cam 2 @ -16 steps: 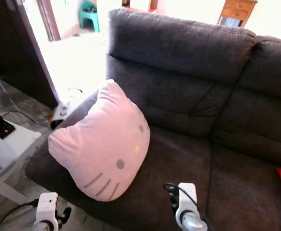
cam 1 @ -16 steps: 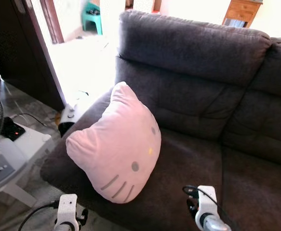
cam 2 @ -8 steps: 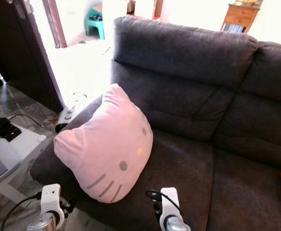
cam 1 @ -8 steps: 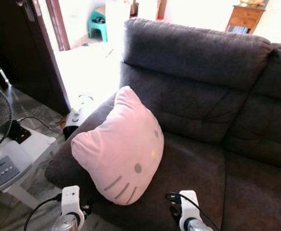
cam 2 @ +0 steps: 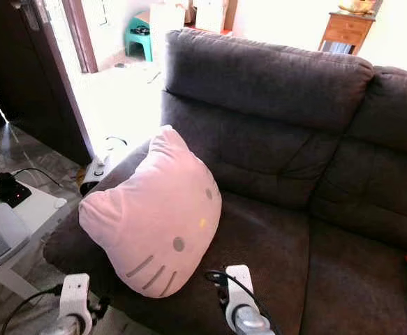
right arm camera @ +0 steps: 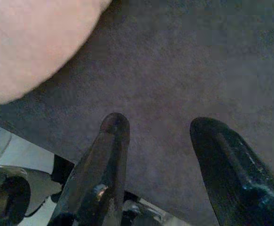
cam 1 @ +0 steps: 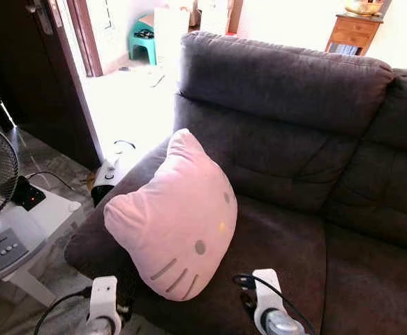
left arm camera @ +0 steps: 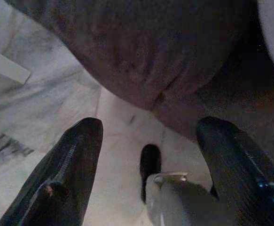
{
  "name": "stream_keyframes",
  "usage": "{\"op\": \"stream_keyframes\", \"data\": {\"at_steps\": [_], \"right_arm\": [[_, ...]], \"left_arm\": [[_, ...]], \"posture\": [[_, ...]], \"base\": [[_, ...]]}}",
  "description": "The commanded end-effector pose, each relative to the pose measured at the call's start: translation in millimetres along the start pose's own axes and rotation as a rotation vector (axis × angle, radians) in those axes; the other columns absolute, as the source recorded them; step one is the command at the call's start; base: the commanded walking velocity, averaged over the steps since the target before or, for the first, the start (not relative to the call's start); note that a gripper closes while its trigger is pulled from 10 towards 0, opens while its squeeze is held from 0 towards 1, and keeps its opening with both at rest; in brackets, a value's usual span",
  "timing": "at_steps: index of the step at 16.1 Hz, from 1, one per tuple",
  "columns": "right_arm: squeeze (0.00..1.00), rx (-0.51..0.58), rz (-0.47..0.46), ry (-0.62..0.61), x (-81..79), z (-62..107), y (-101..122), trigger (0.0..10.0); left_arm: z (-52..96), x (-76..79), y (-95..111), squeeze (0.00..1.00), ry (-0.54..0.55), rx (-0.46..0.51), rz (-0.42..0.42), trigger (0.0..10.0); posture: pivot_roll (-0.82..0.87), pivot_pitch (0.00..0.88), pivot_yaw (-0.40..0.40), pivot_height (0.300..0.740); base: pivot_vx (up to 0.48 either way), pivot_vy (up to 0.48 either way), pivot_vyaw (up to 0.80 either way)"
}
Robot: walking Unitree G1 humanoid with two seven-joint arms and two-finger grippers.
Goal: Move the pillow to the sofa from floor
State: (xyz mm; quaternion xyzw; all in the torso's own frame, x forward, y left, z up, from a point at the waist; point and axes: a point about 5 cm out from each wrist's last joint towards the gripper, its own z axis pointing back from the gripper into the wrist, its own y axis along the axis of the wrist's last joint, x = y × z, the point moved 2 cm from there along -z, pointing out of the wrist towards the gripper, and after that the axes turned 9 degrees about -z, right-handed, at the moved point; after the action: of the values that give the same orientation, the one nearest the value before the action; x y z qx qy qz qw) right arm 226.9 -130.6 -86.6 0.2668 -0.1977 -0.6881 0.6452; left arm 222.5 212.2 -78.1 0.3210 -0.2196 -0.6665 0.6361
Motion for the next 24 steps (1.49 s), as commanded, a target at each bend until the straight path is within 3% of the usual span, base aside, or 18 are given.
{"op": "stream_keyframes", "data": {"at_steps": [1, 6, 8, 12, 15, 17, 24], "right_arm": [[0.00, -0.006, 0.007, -0.001, 2.0, 0.6, -3, 10.0], [0.00, -0.012, 0.006, -0.014, 3.3, 0.4, -3, 10.0], [0.00, -0.013, 0.003, -0.017, 2.9, 0.4, -3, 10.0], [0.00, -0.012, 0.007, -0.029, 4.2, 0.2, -2, 10.0], [0.00, -0.004, 0.001, -0.021, 2.0, -0.2, 0, 10.0], [0.00, -0.007, 0.004, -0.023, 3.1, 0.0, 0, 10.0], [0.00, -0.007, 0.020, -0.018, 2.0, -0.2, 0, 10.0]], "left_arm": [[2.0, -4.5, -7, 0.00, 0.019, -0.015, 0.008, 10.0], [1.5, -8.4, -5, 0.00, 0.037, -0.013, 0.002, 10.0], [0.5, -6.2, 3, 0.00, 0.007, 0.031, -0.032, 10.0], [-7.7, -9.6, 39, 0.00, 0.047, 0.104, 0.090, 10.0], [-10.6, 7.1, 49, 0.00, -0.019, 0.115, 0.079, 10.0], [-11.1, 9.7, 51, 0.00, -0.009, 0.117, 0.135, 10.0], [-11.2, 15.8, 52, 0.00, -0.042, 0.115, 0.036, 10.0]], "posture": [[0.19, 0.021, -0.086, 0.740], [0.19, 0.053, -0.091, 0.740], [0.18, 0.067, -0.086, 0.740], [0.19, 0.076, -0.089, 0.740], [0.18, 0.079, -0.089, 0.740], [0.19, 0.085, -0.092, 0.740], [0.19, 0.091, -0.091, 0.740]], "base": [[0.000, 0.000, 0.00], [0.000, 0.000, 0.00], [0.000, 0.000, 0.00], [0.000, 0.000, 0.00], [0.000, 0.000, 0.00], [0.000, 0.000, 0.00], [0.000, 0.000, 0.00]]}}
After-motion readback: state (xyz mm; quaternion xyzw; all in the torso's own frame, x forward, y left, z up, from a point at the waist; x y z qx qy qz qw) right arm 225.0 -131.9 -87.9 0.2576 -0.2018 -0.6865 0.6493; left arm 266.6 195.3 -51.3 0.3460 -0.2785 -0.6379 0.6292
